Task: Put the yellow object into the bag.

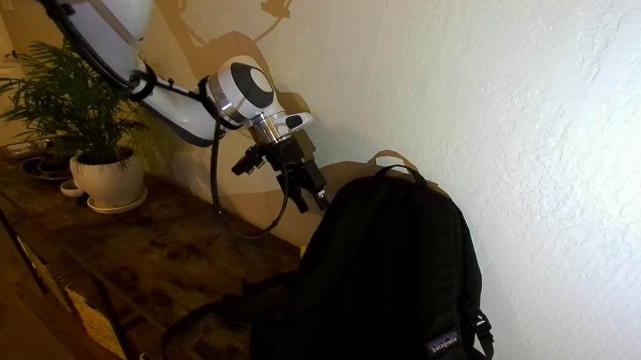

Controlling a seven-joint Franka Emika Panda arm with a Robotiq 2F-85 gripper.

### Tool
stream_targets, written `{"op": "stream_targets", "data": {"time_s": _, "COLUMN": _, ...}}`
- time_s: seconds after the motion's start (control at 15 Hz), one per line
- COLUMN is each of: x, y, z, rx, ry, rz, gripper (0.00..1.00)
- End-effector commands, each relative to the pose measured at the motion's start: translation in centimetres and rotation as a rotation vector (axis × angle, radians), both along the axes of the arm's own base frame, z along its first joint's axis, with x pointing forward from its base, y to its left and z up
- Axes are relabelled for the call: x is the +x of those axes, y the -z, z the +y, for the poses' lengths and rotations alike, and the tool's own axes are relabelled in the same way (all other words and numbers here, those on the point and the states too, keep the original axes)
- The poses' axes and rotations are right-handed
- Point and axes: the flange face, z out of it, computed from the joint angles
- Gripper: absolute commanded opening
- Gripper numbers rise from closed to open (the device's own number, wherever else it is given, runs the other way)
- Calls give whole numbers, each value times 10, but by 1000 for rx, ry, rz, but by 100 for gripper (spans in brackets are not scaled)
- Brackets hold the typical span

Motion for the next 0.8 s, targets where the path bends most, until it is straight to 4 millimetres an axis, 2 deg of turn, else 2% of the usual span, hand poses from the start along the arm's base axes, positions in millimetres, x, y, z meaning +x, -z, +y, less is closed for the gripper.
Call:
{"op": "stream_targets", "data": {"time_s": 0.0, "x": -16, "y": -11, "z": -11, "rx": -41, "ry": 39, "rz": 22, "gripper": 100}}
{"op": "stream_targets", "data": {"time_s": 0.4, "x": -20, "y": -4, "z": -35, "rx": -76, "ry": 51, "rz": 52, "gripper": 100}}
{"op": "stream_targets", "data": {"time_s": 0.73, "x": -18, "y": 7, "z": -47, "rx": -60, "ry": 44, "rz": 51, "gripper": 100}}
